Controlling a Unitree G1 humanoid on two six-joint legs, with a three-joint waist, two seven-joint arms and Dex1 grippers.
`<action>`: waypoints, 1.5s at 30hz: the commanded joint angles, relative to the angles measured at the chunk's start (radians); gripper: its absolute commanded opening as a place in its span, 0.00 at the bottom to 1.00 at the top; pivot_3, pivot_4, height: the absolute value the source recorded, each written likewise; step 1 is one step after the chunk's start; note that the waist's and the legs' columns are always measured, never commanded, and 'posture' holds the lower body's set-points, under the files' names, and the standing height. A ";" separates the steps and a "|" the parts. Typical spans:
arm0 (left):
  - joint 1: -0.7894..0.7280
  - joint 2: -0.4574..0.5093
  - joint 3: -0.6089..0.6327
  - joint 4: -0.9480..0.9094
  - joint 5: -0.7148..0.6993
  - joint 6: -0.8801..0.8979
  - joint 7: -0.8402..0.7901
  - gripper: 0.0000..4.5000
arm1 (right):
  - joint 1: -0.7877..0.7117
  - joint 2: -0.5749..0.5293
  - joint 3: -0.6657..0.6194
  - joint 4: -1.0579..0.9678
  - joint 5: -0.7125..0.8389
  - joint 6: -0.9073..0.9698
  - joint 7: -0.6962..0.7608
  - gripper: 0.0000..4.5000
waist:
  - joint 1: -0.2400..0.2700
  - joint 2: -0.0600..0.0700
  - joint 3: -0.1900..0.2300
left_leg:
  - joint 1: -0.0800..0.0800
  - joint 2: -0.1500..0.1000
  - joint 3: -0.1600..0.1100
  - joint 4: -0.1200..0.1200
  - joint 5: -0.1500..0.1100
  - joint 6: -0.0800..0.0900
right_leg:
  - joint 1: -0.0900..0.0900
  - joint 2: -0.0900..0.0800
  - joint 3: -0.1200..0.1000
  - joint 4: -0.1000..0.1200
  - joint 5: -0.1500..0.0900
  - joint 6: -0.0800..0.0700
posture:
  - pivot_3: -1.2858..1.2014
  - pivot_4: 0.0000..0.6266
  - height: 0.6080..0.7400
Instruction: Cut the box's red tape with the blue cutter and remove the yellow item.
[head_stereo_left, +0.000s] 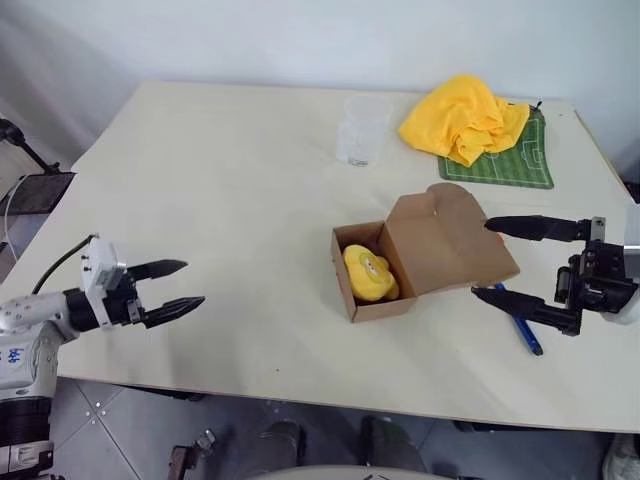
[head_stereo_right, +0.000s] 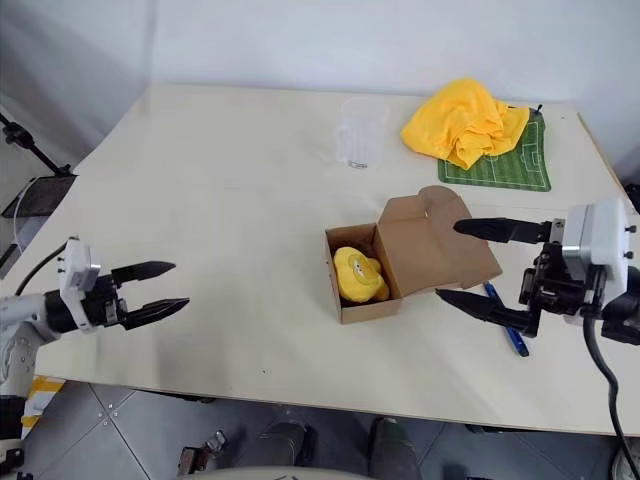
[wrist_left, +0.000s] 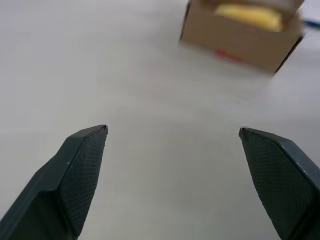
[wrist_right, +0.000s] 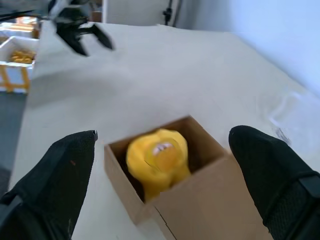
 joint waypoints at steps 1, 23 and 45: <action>-0.188 0.012 -0.135 -0.133 -0.035 0.136 0.014 0.99 | 0.016 -0.033 -0.067 -0.027 0.027 0.005 -0.004 1.00 | 0.006 0.000 0.000 | 0.000 0.000 0.000 0.000 0.000 0.000 | 0.001 0.000 0.000 0.000 0.000 0.000 | 0.52 0.24 1.00; -0.914 -0.453 -0.908 0.390 0.518 -0.082 -0.027 0.80 | 0.285 0.014 -0.265 -0.277 0.157 0.148 -0.203 1.00 | -0.025 -0.002 0.001 | 0.000 0.000 0.004 -0.001 0.000 0.001 | -0.002 0.004 0.002 0.001 0.001 0.001 | 0.52 0.24 1.00; -0.949 -0.554 -0.285 0.602 0.097 -0.106 -0.066 0.00 | 0.255 0.141 -0.120 -0.254 0.156 0.036 -0.341 1.00 | -0.021 -0.004 0.002 | 0.000 0.000 0.005 0.000 0.001 0.001 | -0.003 0.004 0.002 0.003 0.001 0.002 | 0.52 0.24 1.00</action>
